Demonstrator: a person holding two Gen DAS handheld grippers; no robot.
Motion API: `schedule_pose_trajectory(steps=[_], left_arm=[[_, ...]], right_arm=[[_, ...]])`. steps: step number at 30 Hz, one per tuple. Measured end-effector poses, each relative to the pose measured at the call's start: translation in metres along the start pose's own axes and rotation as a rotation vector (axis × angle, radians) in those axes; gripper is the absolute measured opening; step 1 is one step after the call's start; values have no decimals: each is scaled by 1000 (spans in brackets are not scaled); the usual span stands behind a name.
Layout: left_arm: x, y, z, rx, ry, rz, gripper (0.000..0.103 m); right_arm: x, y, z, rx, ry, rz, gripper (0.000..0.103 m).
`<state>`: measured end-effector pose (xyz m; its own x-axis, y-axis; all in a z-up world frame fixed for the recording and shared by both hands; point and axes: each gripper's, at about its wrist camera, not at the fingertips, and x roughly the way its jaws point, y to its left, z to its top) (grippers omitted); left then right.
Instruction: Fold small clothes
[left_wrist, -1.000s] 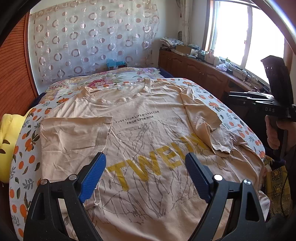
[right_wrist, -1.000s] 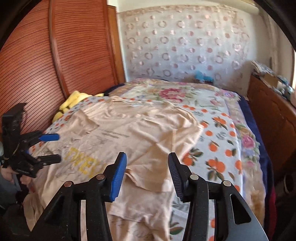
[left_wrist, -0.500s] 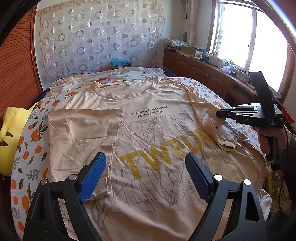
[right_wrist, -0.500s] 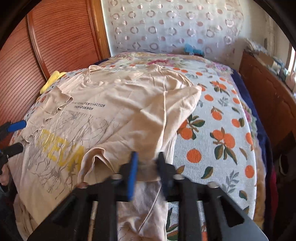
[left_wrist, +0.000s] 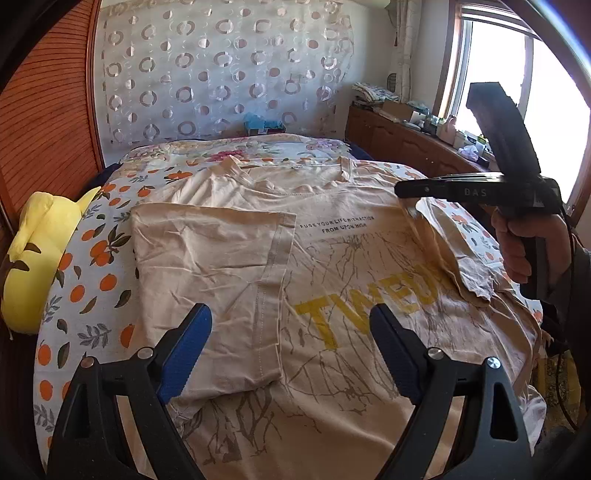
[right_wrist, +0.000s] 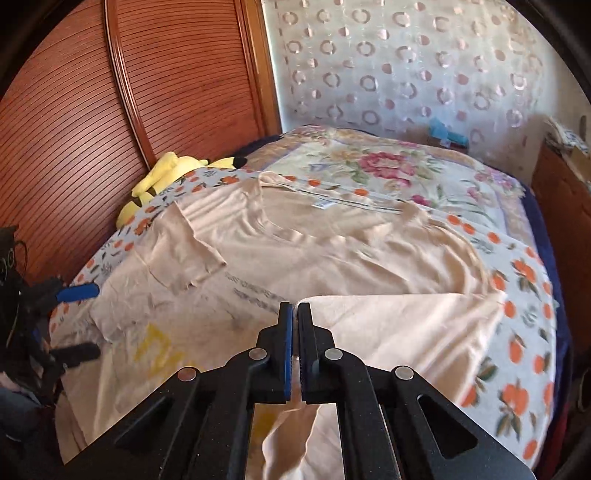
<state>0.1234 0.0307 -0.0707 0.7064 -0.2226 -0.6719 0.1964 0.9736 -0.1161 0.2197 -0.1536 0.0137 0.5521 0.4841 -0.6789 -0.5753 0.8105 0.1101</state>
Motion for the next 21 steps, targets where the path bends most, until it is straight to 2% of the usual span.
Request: schedule_pose_trajectory(steps=[3,4,5,7,9,14,18,21], left_arm=[[2,4,-1,-3,5,9,88],[3,6,-2,-4,7,11,88],[4,8,-2,-6,8,12,88],[4,10,0,-5,11,12,88],[4,14,3,2,8,22,88],[7,33,21,-7,4,36,88],[19,56,38,-21,21,69,88],[27,73,47,-37,33,90,88]], right_arm=[[20,-2,11,24,-1,26,3],[24,-3,12,29,-7,29,6],[28,-5,12,33,-9,28,11],[31,-10,11,44,-17,15,36],[30,-19,8,59,-33,5,43],[23,-39,2,73,-58,-75,48],[14,-65,-6,88,-66,-132,59],[9,-82,-12,102,-53,-171,60]])
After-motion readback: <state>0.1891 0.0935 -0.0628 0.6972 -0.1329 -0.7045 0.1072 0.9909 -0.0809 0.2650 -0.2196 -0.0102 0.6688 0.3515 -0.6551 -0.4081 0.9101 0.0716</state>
